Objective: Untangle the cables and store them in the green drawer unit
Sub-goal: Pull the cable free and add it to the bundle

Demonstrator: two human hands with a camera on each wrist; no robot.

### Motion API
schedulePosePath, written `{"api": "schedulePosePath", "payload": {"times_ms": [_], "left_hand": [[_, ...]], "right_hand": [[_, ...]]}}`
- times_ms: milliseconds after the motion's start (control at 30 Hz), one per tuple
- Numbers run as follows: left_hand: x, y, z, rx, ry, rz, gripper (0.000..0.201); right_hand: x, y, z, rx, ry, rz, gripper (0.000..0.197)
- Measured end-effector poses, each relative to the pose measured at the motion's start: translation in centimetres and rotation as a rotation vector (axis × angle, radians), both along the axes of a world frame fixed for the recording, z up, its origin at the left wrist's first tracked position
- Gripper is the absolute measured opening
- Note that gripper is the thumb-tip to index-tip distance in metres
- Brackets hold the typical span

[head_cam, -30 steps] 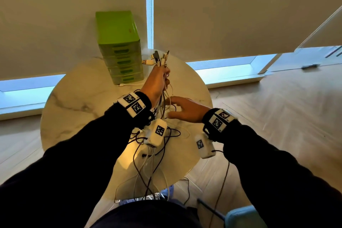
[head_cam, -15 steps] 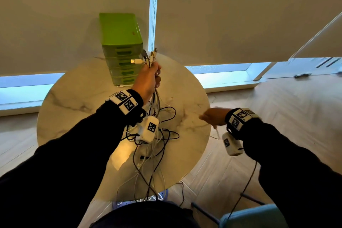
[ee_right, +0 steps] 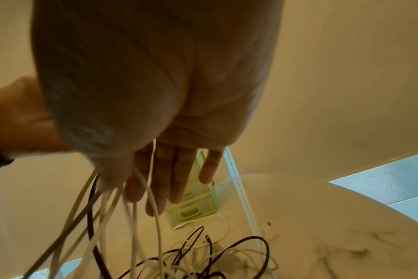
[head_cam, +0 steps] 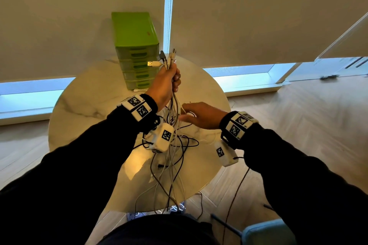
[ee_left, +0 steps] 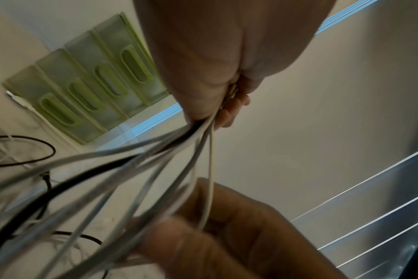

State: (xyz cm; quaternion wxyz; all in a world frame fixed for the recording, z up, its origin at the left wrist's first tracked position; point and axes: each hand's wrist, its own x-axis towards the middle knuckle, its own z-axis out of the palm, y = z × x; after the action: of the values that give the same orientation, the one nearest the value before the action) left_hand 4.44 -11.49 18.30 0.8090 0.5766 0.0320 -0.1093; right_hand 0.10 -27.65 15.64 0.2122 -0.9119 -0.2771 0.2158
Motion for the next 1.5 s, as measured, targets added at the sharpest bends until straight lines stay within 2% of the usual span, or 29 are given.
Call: {"api": "schedulePosePath", "payload": {"times_ms": [133,267,333,433,467,500,533,567,600,633,700,767,867,933,1033,1100,1233,1400,1500], "left_hand": [[0.1,1.6,-1.1,0.157,0.012,0.133,0.031],[0.1,3.0,-2.0,0.237,0.048,0.158,0.032],[-0.1,3.4,-1.8,0.206,0.061,0.163,0.031],[-0.3,3.5,-1.2,0.081,0.066,0.150,0.032],[-0.3,3.5,-1.1,0.044,0.061,0.134,0.033],[-0.3,3.4,-0.9,0.014,0.060,0.113,0.034],[-0.4,3.1,-0.7,-0.010,0.062,0.090,0.034],[-0.5,2.8,-0.6,-0.029,0.064,0.063,0.034],[-0.6,2.4,-0.3,-0.049,0.062,0.034,0.034],[-0.8,1.9,0.0,-0.073,0.058,0.001,0.035],[-1.2,0.8,0.9,-0.125,0.055,-0.067,0.035],[-1.6,-0.2,1.9,-0.154,0.044,-0.144,0.034],[-2.2,-0.8,3.1,-0.139,-0.008,-0.255,0.032],[-2.4,-0.6,3.7,-0.125,-0.029,-0.286,0.032],[-2.5,-0.4,4.2,-0.082,-0.038,-0.299,0.033],[-2.3,-0.7,4.5,-0.069,-0.039,-0.322,0.035],[-1.8,-2.7,5.3,-0.093,-0.017,-0.347,0.030],[-0.7,-5.6,7.5,-0.172,-0.035,-0.309,0.029],[0.2,-7.1,8.4,-0.202,-0.061,-0.302,0.036]], "right_hand": [[0.4,-1.5,0.2,0.119,-0.059,-0.178,0.038],[1.0,-3.6,0.6,0.187,-0.091,-0.402,0.043],[1.6,-4.8,0.3,0.015,-0.046,-0.445,0.045],[2.1,-6.4,-0.8,-0.580,0.183,-0.314,0.041],[2.0,-6.6,-1.1,-0.740,0.217,-0.291,0.045],[2.0,-6.8,-1.5,-0.804,0.233,-0.289,0.067],[2.1,-6.7,-1.7,-0.763,0.208,-0.302,0.098],[2.2,-6.2,-1.4,-0.631,0.155,-0.316,0.124],[2.2,-5.3,-0.8,-0.468,0.083,-0.304,0.139],[2.0,-4.1,0.1,-0.318,0.012,-0.258,0.145],[1.7,-1.4,1.8,-0.142,-0.039,-0.150,0.139],[1.1,1.2,2.7,0.014,0.134,-0.133,0.115],[0.3,2.5,1.3,0.246,0.464,-0.169,0.050],[-0.3,1.8,0.3,0.292,0.547,-0.186,0.018],[-1.3,-0.9,0.1,0.346,0.727,-0.283,0.038],[-1.7,-3.5,0.4,0.329,0.736,-0.354,0.042],[-2.2,-8.2,1.6,0.202,0.545,-0.515,0.049],[-3.6,-14.8,2.6,-0.011,0.285,-0.769,0.045],[-5.2,-18.2,2.5,-0.199,0.021,-0.851,0.047]]}}
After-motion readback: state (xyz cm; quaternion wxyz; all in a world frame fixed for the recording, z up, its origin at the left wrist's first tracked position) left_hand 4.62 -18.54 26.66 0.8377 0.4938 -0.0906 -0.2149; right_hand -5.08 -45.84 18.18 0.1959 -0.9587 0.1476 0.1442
